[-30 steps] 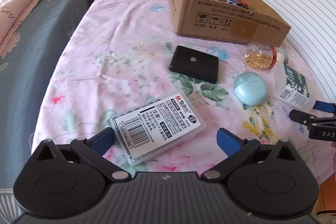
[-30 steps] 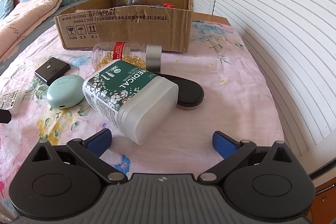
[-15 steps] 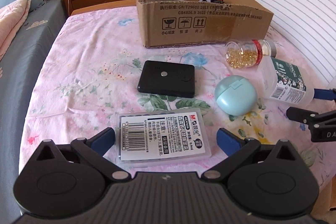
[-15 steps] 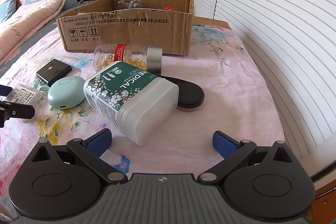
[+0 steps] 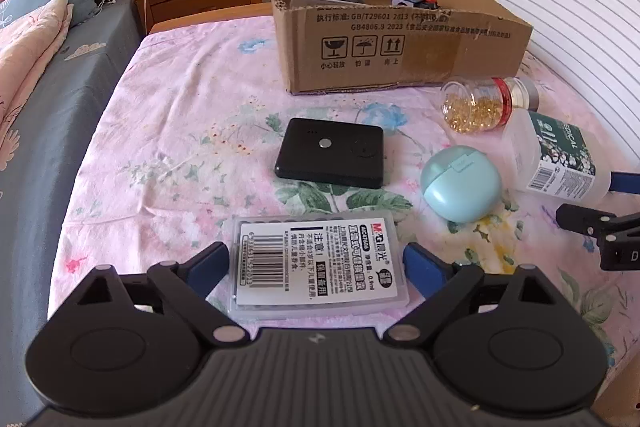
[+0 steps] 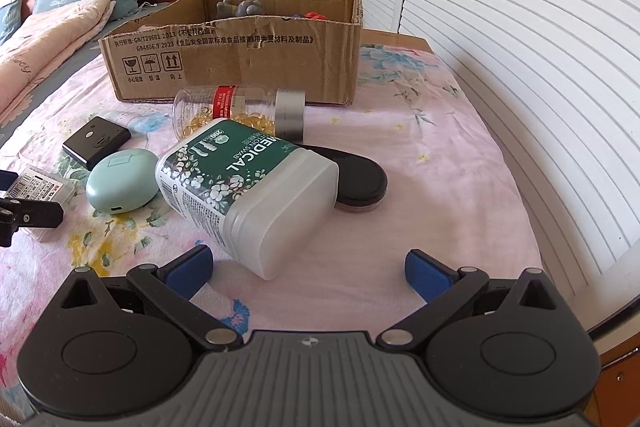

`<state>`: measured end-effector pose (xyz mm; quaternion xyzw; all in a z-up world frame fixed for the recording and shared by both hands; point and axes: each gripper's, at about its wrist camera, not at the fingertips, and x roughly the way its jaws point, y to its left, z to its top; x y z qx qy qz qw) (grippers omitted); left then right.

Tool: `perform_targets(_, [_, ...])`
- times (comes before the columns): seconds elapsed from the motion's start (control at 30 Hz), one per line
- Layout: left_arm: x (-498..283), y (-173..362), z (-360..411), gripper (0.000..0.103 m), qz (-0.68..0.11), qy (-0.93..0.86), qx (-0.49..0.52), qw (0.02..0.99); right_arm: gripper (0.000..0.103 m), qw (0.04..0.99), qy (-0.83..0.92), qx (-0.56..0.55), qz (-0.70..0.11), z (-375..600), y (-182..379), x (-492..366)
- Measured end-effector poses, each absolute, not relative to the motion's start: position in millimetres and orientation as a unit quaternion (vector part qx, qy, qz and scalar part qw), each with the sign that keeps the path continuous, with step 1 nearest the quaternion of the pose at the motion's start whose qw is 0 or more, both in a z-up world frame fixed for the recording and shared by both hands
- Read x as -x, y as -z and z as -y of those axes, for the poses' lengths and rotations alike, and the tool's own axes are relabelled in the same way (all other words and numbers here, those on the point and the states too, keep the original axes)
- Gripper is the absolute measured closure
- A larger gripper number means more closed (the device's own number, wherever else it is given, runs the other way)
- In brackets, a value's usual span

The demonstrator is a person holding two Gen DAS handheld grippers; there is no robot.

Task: Organize rigid objects
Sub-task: 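Grasp the white M&G box with the left gripper while the right gripper grasps the MEDICAL tub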

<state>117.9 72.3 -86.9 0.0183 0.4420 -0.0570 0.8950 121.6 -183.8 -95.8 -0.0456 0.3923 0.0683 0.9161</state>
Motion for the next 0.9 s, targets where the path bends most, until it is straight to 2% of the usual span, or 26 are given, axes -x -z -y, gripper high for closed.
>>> perform_targets(0.57, [-116,87,-91,0.013,-0.434,0.07,-0.021,0.898,0.0,0.889,-0.147,0.005,-0.433,154,64,-137])
perform_targets(0.9, [-118,88,-100,0.013,-0.421,0.09,-0.015,0.902,0.0,0.877,-0.082,-0.02,-0.472,142,61,-179])
